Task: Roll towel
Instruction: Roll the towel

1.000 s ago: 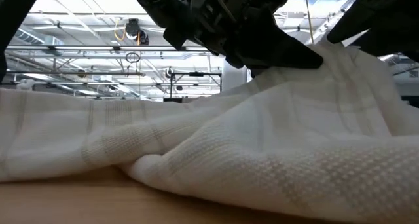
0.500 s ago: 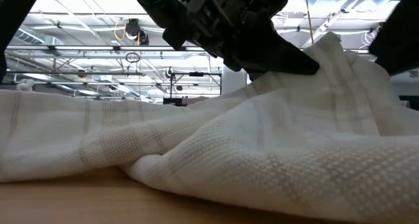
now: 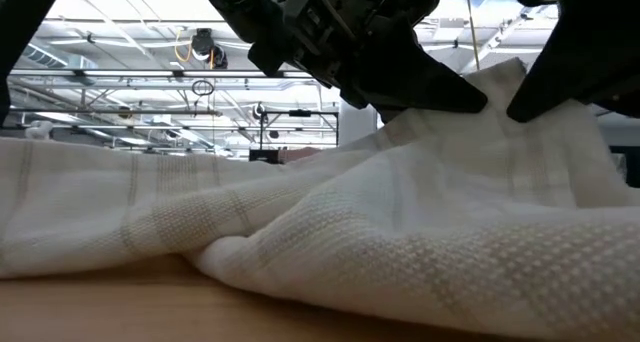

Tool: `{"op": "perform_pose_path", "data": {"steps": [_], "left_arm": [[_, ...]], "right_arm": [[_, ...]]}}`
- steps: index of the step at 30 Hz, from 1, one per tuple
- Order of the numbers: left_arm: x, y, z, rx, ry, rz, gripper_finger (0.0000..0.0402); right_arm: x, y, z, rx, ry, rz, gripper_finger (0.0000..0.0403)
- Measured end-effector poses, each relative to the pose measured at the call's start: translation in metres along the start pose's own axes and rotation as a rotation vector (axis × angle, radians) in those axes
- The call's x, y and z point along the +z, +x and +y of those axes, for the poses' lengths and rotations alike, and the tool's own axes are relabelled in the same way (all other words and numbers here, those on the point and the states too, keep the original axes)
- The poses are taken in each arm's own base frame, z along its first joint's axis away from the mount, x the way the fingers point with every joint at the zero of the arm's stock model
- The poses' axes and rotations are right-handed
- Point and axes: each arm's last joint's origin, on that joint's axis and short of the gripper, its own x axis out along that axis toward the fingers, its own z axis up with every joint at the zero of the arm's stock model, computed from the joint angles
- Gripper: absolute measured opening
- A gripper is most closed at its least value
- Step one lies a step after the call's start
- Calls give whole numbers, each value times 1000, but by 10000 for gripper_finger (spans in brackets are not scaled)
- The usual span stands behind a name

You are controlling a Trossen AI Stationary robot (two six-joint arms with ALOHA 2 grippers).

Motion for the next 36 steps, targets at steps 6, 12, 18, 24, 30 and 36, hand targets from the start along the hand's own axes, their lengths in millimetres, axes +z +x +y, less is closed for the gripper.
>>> {"op": "perform_pose_path", "data": {"steps": [6,12,18,24,30,36], "left_arm": [[-2,0,-1,-10,0,16,1],[-6,0,-2,-45,17,46,2],[-11,0,-2,-49,4,91,2],[-17,-2,-2,-59,-22,159,2],[14,-51,-7,4,77,207,2],[84,-155,0,232,238,-17,2]], "right_arm": [[-7,-5,5,44,40,31,11],[-10,-7,5,51,47,61,24],[-12,-8,6,64,50,124,7],[-11,-12,4,55,109,133,3],[16,-43,-6,37,219,21,2],[68,-87,-42,-51,323,-206,1]]}}
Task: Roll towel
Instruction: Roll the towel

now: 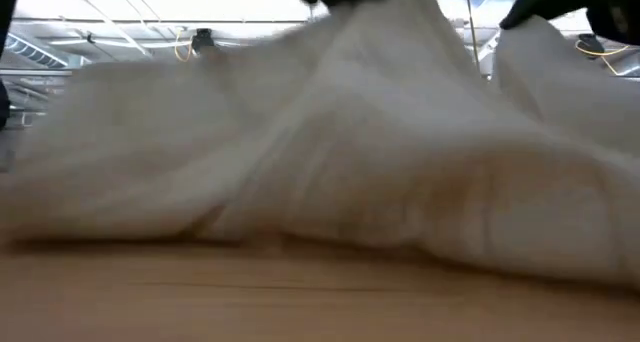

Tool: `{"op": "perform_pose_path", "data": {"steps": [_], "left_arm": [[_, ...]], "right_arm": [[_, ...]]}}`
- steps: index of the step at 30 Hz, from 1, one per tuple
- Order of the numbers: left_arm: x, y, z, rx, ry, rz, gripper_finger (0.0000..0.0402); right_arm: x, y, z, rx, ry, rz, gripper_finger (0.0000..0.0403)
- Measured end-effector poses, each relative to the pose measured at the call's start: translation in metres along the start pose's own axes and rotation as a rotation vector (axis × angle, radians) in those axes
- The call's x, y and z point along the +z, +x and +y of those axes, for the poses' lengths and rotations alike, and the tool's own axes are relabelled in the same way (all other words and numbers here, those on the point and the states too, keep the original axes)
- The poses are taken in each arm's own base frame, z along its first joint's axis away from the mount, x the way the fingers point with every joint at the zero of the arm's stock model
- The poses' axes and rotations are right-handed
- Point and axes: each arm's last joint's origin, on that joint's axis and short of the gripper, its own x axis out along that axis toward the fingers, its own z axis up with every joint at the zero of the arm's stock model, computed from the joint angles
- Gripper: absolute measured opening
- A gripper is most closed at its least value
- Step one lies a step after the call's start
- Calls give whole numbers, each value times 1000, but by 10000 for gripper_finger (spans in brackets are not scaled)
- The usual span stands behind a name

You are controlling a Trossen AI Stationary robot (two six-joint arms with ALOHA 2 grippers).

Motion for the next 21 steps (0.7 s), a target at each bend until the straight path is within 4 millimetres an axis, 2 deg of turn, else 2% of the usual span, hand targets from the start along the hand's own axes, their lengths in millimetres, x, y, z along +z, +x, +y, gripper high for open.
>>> {"op": "perform_pose_path", "data": {"steps": [2,4,9,12,15,18,21], "left_arm": [[14,-33,3,-16,-74,-39,2],[25,-60,-8,-57,-123,-56,2],[46,-112,-63,-192,-217,-22,2],[49,-123,-95,-277,-297,50,4],[48,-119,-117,-223,-408,126,21],[46,-112,-135,-213,-470,170,55],[42,-105,-144,-231,-585,241,100]], "right_arm": [[21,-8,-6,-2,13,-46,1],[38,-14,-10,13,8,-89,1],[70,-25,-13,62,24,-179,0],[79,-28,-13,87,29,-193,0],[82,-29,-14,94,24,-190,0],[82,-30,-14,100,25,-171,0],[81,-30,-14,110,21,-107,0]]}}
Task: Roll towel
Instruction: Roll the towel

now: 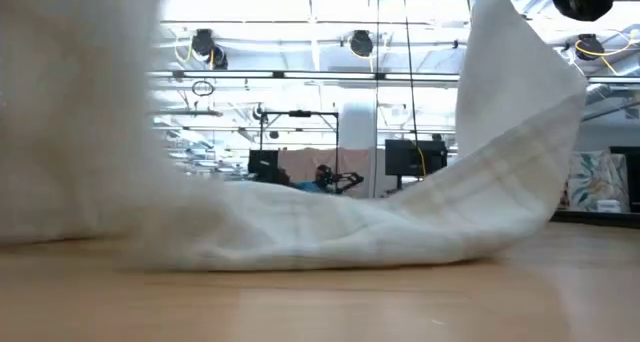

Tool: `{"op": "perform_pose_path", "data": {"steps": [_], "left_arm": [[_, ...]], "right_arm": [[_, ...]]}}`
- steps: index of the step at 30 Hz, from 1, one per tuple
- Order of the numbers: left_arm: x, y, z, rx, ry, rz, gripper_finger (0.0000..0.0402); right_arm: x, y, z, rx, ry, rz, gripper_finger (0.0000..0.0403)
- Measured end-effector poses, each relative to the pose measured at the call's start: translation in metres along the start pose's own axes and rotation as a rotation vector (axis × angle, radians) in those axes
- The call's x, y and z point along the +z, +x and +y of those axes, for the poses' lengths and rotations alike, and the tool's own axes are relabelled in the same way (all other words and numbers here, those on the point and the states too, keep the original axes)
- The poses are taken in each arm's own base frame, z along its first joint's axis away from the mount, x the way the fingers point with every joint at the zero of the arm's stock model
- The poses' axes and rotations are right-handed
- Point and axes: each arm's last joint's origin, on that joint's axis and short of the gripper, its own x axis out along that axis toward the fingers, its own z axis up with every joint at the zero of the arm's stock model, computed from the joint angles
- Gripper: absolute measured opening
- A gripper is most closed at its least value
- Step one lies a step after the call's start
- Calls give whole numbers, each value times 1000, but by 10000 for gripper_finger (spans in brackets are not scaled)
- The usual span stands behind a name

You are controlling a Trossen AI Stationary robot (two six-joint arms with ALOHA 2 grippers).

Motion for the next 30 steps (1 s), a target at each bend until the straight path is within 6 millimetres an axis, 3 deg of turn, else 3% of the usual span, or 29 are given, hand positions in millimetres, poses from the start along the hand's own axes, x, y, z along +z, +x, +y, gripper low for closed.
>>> {"op": "perform_pose_path", "data": {"steps": [6,11,15,19,26,30], "left_arm": [[-6,-7,9,-15,-171,83,189],[8,-27,47,302,-239,-107,204],[30,-36,104,472,-227,-235,201],[39,-26,183,485,-236,-210,200],[15,24,309,547,-89,-5,200],[-10,42,349,605,-28,152,191]], "right_arm": [[-4,0,1,19,17,136,0],[-11,1,2,18,72,261,0],[-20,3,4,-2,117,341,0],[-26,6,4,-36,156,351,0],[-34,14,6,-91,279,340,0],[-38,19,7,-123,357,315,0]]}}
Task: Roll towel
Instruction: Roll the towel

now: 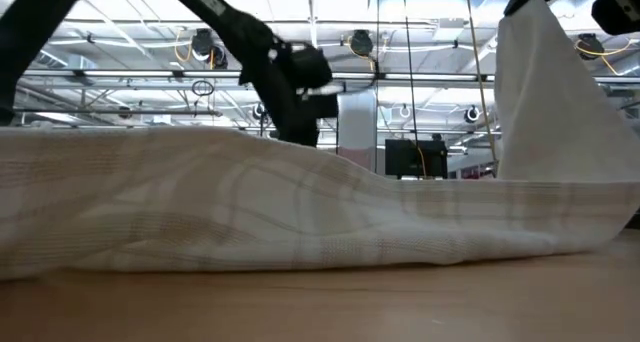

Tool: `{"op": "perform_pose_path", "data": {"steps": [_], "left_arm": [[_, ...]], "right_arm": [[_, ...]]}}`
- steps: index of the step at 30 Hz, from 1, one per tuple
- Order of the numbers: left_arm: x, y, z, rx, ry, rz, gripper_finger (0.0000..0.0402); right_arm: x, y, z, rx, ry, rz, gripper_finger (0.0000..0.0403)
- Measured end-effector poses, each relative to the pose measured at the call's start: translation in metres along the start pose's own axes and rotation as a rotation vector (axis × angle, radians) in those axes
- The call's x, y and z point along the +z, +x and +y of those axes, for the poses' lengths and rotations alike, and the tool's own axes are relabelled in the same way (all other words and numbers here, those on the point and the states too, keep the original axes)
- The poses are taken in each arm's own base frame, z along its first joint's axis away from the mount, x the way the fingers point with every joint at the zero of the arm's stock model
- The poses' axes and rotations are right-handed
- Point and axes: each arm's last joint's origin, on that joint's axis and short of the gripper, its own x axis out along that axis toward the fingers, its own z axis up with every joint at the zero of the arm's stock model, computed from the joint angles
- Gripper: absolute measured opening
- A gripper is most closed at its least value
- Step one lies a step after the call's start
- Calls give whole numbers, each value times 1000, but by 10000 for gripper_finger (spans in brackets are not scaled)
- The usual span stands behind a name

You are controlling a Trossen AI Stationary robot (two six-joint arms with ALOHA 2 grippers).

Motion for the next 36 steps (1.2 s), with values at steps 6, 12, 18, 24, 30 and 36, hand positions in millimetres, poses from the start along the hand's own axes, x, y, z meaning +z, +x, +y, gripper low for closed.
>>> {"op": "perform_pose_path", "data": {"steps": [6,12,18,24,30,36], "left_arm": [[-18,12,18,-27,-13,75,111],[-36,20,9,-116,-28,151,86],[-64,30,-3,-108,-107,261,86],[-76,33,-6,-74,-187,308,40],[-90,-3,-2,84,-262,492,4],[-107,-60,-14,14,-469,734,3]], "right_arm": [[-1,9,3,30,89,-111,0],[3,16,6,31,100,-153,0],[7,18,6,22,63,-168,0],[8,19,6,18,44,-180,0],[16,23,10,23,44,-211,0],[33,29,10,-14,54,-291,0]]}}
